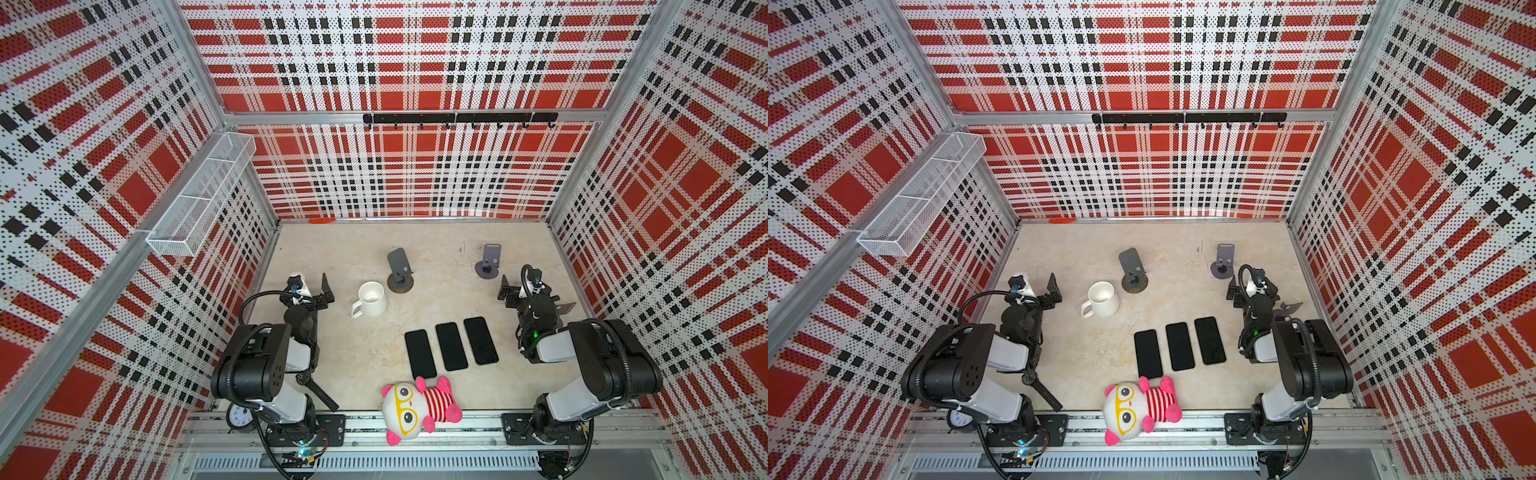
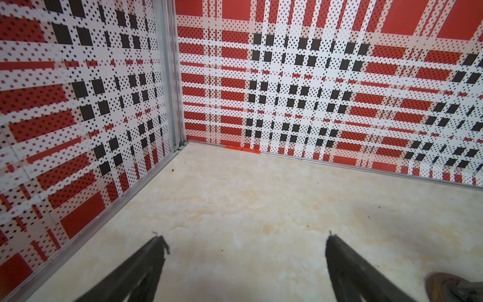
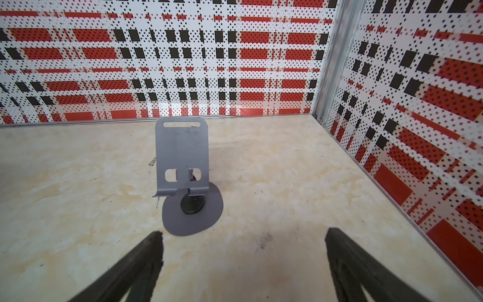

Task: Remove the phone from the phone stand
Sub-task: Reset both arms

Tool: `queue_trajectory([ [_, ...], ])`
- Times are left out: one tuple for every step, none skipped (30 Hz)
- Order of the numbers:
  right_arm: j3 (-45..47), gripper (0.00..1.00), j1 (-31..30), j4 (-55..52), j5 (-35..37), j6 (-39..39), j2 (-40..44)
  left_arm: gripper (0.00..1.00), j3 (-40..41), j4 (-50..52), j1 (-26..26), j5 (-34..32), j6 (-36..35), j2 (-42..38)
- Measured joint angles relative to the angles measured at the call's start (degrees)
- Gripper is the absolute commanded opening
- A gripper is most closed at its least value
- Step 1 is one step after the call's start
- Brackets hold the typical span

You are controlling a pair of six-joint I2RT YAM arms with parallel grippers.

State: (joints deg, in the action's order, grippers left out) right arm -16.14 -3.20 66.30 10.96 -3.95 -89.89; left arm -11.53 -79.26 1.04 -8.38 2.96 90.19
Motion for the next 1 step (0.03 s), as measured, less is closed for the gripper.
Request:
queue_trajectory([
  [0.0, 1.00, 0.0, 0.0, 0.0, 0.0, 0.0, 0.98, 0.0, 0.1, 0.0, 0.0, 0.0, 0.0],
])
